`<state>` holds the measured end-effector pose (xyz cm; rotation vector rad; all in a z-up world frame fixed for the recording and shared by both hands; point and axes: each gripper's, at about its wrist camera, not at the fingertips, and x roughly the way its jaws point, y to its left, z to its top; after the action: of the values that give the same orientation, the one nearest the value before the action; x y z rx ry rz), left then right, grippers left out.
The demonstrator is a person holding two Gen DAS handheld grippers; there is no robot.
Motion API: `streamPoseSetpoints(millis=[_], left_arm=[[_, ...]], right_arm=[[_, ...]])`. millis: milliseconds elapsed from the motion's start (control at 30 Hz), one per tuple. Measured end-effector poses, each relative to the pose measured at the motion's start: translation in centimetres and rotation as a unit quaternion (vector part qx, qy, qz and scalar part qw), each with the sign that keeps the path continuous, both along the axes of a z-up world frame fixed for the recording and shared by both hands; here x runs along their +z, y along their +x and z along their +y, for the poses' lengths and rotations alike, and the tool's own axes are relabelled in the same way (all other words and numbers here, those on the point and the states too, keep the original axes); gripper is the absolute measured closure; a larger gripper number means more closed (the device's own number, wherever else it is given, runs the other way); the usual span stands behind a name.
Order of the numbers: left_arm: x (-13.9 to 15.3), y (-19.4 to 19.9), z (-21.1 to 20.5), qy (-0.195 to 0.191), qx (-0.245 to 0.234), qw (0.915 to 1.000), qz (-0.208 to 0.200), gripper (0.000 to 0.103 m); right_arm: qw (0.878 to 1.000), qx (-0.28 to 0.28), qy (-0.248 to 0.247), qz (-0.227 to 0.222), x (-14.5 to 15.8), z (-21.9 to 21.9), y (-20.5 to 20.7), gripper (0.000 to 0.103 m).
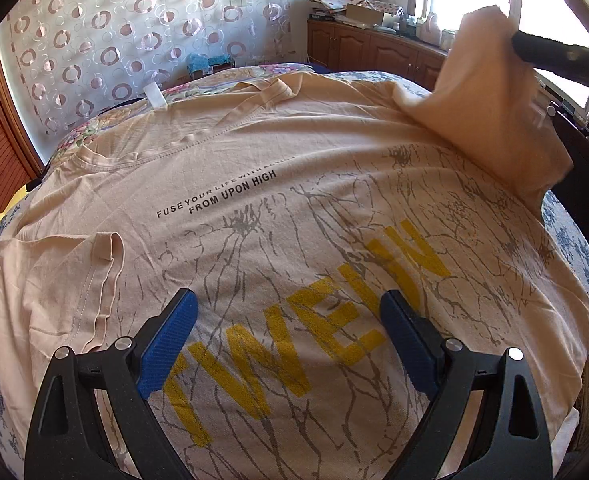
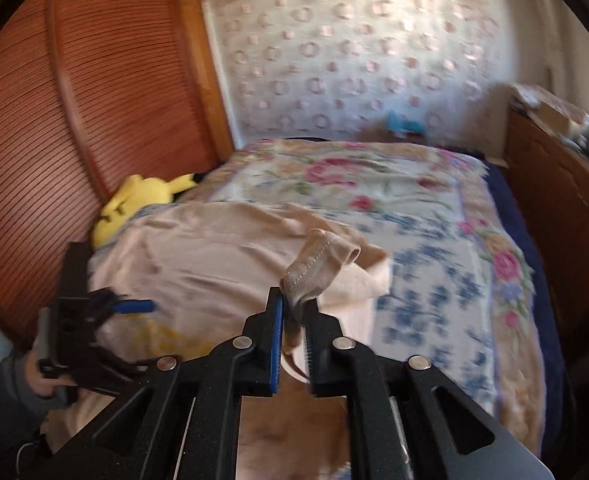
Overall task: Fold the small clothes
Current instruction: 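Grasp the sleeve with the right gripper and fold it across the body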
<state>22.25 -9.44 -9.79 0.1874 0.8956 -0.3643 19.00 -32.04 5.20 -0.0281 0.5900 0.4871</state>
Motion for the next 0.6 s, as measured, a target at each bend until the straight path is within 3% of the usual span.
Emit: streamPoseSetpoints(millis=[33, 67, 200, 433, 600], left_arm=[[0.0, 0.0, 0.0, 0.0, 0.0, 1.0, 0.0, 0.01], [0.0, 0.0, 0.0, 0.0, 0.0, 1.0, 0.0, 0.01], [0.0, 0.0, 0.0, 0.0, 0.0, 1.0, 0.0, 0.01], [0.0, 0.0, 0.0, 0.0, 0.0, 1.0, 0.0, 0.01], [0.0, 0.0, 0.0, 0.0, 0.0, 1.0, 0.0, 0.01]], right_arm=[[1.0, 0.016, -0.004, 0.0, -0.2, 0.9, -0.3, 0.054], [1.0, 0.021, -0.009, -0.002, -0.4, 1.3, -0.4, 0.051], [1.0, 0.008, -0.025, -0.002, -2.4, 0.4, -0.6, 0.051], [0.998, -0.002, -0.036, 0.055, -7.2, -1.3, -2.4, 0.051], [0.997, -0.004, -0.047, 0.066, -10.2, -1.0, -4.4, 0.051]])
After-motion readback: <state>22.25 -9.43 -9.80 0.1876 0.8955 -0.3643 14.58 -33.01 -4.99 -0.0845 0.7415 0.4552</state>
